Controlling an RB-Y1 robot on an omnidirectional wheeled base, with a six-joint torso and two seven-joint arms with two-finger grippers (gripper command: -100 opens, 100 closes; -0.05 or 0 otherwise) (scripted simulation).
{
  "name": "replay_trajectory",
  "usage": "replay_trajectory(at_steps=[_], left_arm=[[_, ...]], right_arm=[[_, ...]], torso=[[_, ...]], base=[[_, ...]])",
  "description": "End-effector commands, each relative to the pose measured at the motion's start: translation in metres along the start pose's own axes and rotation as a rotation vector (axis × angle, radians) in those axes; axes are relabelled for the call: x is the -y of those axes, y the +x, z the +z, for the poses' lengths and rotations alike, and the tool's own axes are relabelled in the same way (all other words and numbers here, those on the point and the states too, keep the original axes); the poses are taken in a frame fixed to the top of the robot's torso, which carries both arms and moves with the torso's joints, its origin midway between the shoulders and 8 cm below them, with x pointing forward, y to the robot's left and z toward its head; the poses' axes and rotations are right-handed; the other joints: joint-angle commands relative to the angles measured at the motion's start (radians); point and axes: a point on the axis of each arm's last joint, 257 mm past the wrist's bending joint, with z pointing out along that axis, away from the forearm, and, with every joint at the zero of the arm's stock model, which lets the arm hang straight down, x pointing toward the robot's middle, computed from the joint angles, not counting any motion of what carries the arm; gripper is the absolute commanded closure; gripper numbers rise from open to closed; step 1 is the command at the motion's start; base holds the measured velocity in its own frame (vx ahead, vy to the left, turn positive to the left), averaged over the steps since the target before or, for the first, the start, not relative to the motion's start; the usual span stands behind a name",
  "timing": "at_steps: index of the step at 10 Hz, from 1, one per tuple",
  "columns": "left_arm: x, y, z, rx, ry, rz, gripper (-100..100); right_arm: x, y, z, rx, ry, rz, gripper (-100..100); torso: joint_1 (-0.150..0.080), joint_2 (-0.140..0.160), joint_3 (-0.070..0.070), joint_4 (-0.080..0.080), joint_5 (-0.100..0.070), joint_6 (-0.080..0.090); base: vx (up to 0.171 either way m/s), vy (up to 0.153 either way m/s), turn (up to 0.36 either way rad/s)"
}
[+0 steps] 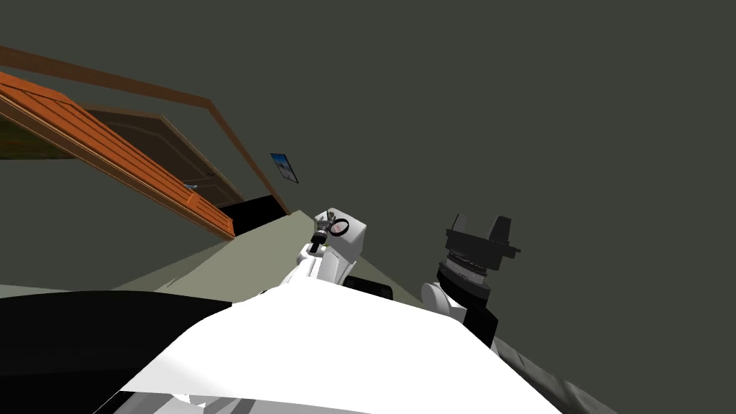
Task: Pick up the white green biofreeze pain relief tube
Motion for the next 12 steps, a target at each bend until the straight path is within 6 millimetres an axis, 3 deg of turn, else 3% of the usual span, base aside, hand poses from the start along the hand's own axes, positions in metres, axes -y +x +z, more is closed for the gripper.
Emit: replay_trajectory(at_steps=[1, 3, 4, 7, 8, 12], left_arm=[[0.017, -0.001, 0.002, 0.000, 0.010, -0.002, -100], [0.066, -0.019, 0.025, 0.021, 0.041, 0.024, -100], [0.079, -0.014, 0.022, 0.011, 0.046, 0.004, -100], [0.078, -0.013, 0.022, 0.012, 0.046, 0.005, -100], [0.078, -0.013, 0.022, 0.011, 0.046, 0.005, 100], [0.077, -0.013, 0.022, 0.011, 0.045, 0.005, 100]], right_arm=[[0.000, 0.000, 0.000, 0.000, 0.000, 0.000, 0], [0.000, 0.000, 0.000, 0.000, 0.000, 0.000, 0], [0.000, 0.000, 0.000, 0.000, 0.000, 0.000, 0], [0.000, 0.000, 0.000, 0.000, 0.000, 0.000, 0], [0.000, 0.000, 0.000, 0.000, 0.000, 0.000, 0], [0.000, 0.000, 0.000, 0.000, 0.000, 0.000, 0]], torso=[[0.000, 0.000, 0.000, 0.000, 0.000, 0.000], [0.000, 0.000, 0.000, 0.000, 0.000, 0.000], [0.002, 0.000, 0.000, 0.000, 0.000, 0.000], [-0.006, 0.000, 0.000, 0.000, -0.001, 0.000], [-0.006, 0.000, 0.000, 0.000, -0.001, 0.000], [-0.007, -0.001, 0.000, 0.000, -0.001, 0.001]], base=[[-0.019, 0.076, 0.054], [-0.021, 0.126, 0.195], [-0.035, 0.060, -0.018], [-0.005, 0.004, -0.015], [0.000, 0.000, 0.000], [0.000, -0.001, -0.001]])
